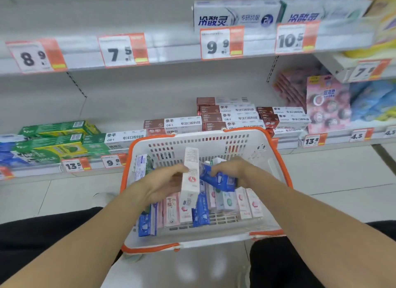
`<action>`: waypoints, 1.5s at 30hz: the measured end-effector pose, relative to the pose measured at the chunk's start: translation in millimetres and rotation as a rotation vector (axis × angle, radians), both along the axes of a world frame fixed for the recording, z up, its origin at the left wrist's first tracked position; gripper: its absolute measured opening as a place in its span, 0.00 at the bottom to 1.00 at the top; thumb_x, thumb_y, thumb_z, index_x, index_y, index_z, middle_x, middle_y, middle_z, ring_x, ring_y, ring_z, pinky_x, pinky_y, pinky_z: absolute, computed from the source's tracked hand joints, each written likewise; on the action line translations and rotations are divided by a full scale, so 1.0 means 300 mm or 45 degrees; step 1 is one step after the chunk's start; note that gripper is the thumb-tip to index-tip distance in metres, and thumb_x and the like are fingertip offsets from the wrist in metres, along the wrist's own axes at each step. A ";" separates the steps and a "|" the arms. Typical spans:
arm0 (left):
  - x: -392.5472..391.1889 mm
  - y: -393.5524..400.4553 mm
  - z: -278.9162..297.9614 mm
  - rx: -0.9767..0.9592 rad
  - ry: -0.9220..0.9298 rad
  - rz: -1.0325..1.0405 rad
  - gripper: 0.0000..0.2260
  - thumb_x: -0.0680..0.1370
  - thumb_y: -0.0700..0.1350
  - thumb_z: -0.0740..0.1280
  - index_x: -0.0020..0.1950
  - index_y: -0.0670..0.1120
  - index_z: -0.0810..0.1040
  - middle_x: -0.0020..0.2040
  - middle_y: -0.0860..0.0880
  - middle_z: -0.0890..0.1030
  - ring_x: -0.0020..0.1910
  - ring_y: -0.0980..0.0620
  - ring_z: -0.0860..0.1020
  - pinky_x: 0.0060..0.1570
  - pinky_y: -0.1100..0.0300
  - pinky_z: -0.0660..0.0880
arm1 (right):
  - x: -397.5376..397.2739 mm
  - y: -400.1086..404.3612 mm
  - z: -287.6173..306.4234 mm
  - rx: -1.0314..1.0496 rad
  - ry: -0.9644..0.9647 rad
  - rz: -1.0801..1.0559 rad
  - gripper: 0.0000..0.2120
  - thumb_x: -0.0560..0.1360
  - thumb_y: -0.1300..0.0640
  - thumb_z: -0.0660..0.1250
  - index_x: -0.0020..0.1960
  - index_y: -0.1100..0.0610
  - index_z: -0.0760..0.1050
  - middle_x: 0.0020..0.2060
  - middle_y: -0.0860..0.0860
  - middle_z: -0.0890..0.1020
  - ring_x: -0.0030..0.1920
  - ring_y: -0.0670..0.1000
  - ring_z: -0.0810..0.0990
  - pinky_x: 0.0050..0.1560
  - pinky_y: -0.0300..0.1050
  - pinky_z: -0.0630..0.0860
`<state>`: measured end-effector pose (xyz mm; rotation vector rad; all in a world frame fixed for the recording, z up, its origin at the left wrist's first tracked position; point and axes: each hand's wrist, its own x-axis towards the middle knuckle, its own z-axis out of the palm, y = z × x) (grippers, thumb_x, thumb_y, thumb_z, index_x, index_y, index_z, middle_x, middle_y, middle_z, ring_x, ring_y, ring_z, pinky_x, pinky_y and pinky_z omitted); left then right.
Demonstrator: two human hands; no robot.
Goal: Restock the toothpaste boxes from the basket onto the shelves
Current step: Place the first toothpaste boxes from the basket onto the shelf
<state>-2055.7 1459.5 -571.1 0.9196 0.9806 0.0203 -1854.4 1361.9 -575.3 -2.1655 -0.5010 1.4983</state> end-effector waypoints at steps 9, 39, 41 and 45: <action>0.107 0.081 0.348 -0.146 -0.472 0.144 0.21 0.77 0.48 0.58 0.63 0.39 0.79 0.52 0.34 0.81 0.44 0.38 0.80 0.41 0.50 0.80 | 0.203 0.019 0.520 0.304 0.080 -0.083 0.13 0.76 0.62 0.68 0.60 0.63 0.78 0.48 0.60 0.84 0.39 0.54 0.82 0.48 0.54 0.82; 0.059 0.254 0.490 0.577 -0.128 0.053 0.22 0.70 0.47 0.75 0.62 0.42 0.78 0.51 0.44 0.86 0.48 0.46 0.85 0.47 0.54 0.80 | -0.040 0.075 0.503 0.570 0.563 -0.085 0.22 0.70 0.75 0.71 0.61 0.60 0.76 0.50 0.59 0.86 0.53 0.61 0.85 0.46 0.51 0.82; 0.048 0.264 0.501 0.673 -0.107 0.083 0.21 0.68 0.48 0.76 0.59 0.42 0.80 0.50 0.45 0.87 0.46 0.48 0.85 0.40 0.60 0.79 | -0.026 0.072 0.496 0.545 0.575 -0.031 0.26 0.69 0.76 0.71 0.63 0.59 0.75 0.50 0.59 0.86 0.49 0.60 0.86 0.40 0.47 0.80; 0.031 0.299 0.488 0.848 0.020 0.207 0.17 0.72 0.46 0.77 0.58 0.43 0.79 0.50 0.47 0.87 0.46 0.49 0.86 0.46 0.55 0.81 | 0.014 0.065 0.498 0.557 0.464 0.070 0.30 0.65 0.74 0.75 0.64 0.57 0.75 0.49 0.56 0.87 0.46 0.56 0.85 0.40 0.44 0.78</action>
